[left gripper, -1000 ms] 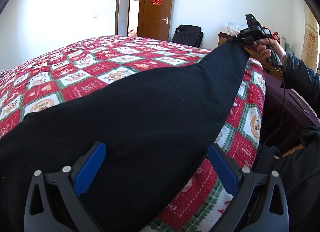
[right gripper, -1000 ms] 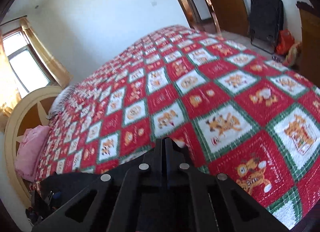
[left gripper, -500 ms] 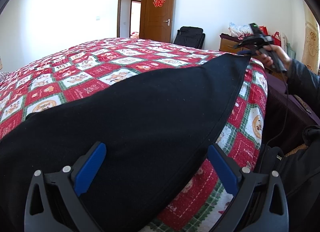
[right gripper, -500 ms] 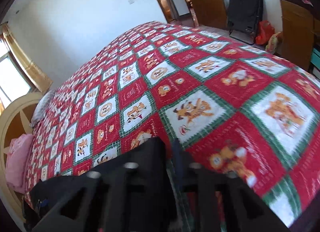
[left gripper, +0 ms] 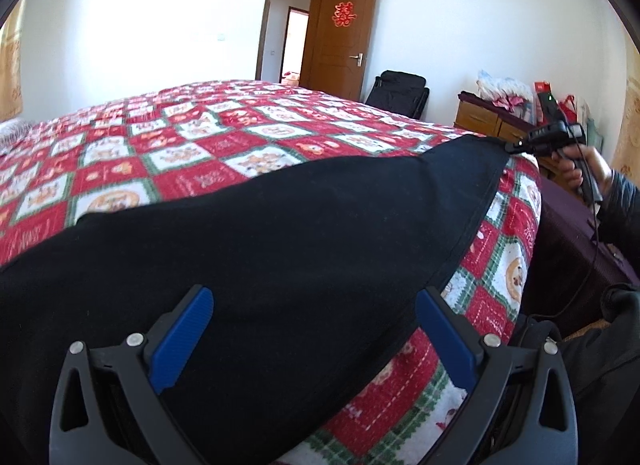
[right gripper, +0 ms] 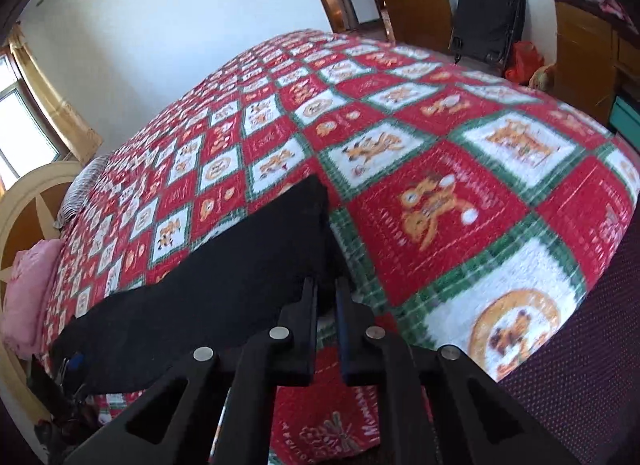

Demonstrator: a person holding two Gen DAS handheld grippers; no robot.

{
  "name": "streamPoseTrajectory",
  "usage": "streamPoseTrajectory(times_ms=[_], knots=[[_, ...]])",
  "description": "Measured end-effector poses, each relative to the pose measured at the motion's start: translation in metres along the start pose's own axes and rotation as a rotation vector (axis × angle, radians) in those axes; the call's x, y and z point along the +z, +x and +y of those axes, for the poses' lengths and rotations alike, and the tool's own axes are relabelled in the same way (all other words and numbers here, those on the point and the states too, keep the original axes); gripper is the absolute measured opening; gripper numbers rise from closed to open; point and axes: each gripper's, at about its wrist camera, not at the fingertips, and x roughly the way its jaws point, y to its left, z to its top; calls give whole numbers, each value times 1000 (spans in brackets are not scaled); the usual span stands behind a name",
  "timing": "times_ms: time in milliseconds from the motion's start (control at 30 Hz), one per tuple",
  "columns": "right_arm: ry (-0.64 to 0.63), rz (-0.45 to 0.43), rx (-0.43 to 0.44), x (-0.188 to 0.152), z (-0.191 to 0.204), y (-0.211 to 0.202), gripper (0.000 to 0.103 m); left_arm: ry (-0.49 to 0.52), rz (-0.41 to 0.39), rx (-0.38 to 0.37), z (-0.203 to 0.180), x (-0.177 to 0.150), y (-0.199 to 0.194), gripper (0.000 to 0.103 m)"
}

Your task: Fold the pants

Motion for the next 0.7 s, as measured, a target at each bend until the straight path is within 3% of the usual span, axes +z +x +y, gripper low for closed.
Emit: streamPoseTrajectory(times_ms=[167, 233, 300, 400, 500, 633, 700], knots=[[10, 22, -8, -1, -7, 1, 8, 29, 12, 15, -6, -3, -4, 103], [-9, 7, -74, -1, 1, -9, 22, 24, 11, 21, -5, -2, -8, 103], [-77, -48, -162, -4, 19, -23, 52, 11, 2, 36, -1, 0, -13, 103], [-165, -76, -108, -12, 52, -37, 53, -26, -18, 56, 10, 4, -20, 103], [-385, -47, -46, -36, 111, -37, 53, -65, -26, 82, 21, 6, -24, 103], [-694, 30, -43, -88, 176, -11, 53, -83, -30, 94, 28, 6, -25, 103], [-787, 49, -40, -106, 195, 2, 53, -85, -26, 103, 30, 6, -25, 103]])
